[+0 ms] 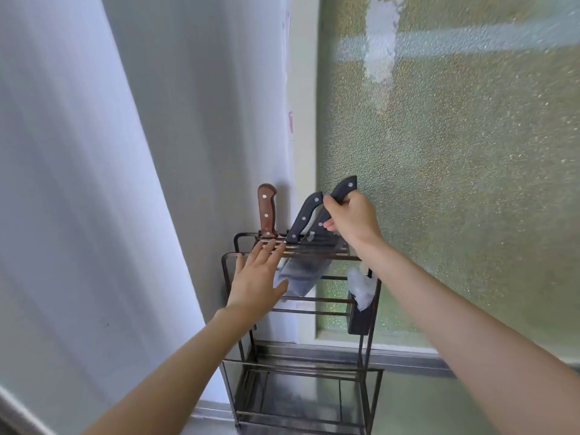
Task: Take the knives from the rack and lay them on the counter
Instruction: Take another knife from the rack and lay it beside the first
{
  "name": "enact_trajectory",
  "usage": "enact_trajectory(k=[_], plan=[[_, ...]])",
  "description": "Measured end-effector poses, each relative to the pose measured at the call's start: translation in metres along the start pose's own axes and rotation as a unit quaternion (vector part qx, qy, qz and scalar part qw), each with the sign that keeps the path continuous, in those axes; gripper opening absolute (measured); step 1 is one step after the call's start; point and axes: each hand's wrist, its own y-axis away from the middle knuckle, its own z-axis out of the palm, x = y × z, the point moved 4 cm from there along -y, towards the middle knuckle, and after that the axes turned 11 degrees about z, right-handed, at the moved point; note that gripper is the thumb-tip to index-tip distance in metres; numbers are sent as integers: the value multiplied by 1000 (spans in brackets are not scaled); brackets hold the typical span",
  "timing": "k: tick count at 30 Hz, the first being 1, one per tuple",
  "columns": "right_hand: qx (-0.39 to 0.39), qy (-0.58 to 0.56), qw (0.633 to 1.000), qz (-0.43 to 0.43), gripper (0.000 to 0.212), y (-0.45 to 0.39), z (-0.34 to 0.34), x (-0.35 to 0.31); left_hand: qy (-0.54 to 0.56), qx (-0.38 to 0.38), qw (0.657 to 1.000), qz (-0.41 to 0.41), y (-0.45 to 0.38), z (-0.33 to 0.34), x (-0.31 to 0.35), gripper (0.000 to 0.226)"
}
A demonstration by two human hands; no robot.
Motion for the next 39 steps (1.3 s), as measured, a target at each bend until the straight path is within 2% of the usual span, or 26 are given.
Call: enact_trajectory(k=[4, 5, 7, 8, 9, 11, 13, 15, 17, 20, 23, 24, 25, 27, 29, 31, 33, 36, 39], plan=[[20, -22, 999, -26, 21, 6, -20, -29, 13, -20, 1000, -2, 0, -4, 1, 66], [26, -32, 999, -34, 21, 9, -26, -34, 34, -1, 999, -12, 0, -11, 4, 61], [39, -46, 997, -45, 19, 15, -41, -42, 126, 108, 984, -64, 0, -33, 12, 41], [45, -50, 996, -51, 18, 18, -49, -43, 216, 158, 958, -108, -1, -45, 17, 34], [48, -58, 996, -58, 17, 22, -58, -44, 333, 168, 916, -151, -3, -54, 24, 36], [47, -91, 993, -66, 15, 30, -75, -43, 543, 62, 815, -194, -14, -58, 48, 51], [46, -128, 988, -73, 15, 40, -95, -40, 634, -37, 749, -190, -26, -57, 76, 63], [46, -157, 983, -86, 15, 50, -117, -38, 687, -73, 696, -194, -39, -56, 99, 66], [42, -192, 976, -92, 16, 59, -141, -33, 716, -86, 663, -202, -48, -55, 123, 56], [11, -243, 966, -87, 13, 72, -180, -16, 740, -112, 633, -198, -54, -54, 162, 30], [-61, -246, 965, -67, 9, 88, -219, 12, 777, -115, 588, -195, -58, -44, 197, 23], [-90, -244, 964, -54, 14, 96, -232, 23, 786, -111, 576, -192, -59, -40, 208, 22], [-113, -245, 962, -34, 22, 104, -246, 36, 791, -107, 574, -186, -61, -34, 219, 23], [-113, -236, 965, 7, 42, 123, -277, 60, 782, -108, 592, -163, -64, -21, 240, 20], [-27, -109, 993, 34, 52, 140, -310, 82, 754, -115, 634, -126, -64, -6, 261, 17], [62, 87, 992, 67, 41, 153, -334, 101, 721, -121, 676, -89, -64, 12, 283, 17], [86, 213, 969, 91, 35, 159, -340, 118, 702, -136, 696, -60, -61, 33, 308, 16], [93, 300, 941, 130, 36, 160, -333, 162, 682, -179, 709, -36, -57, 71, 349, 19], [121, 307, 927, 177, 28, 166, -335, 214, 666, -210, 714, -50, -53, 115, 389, 17]])
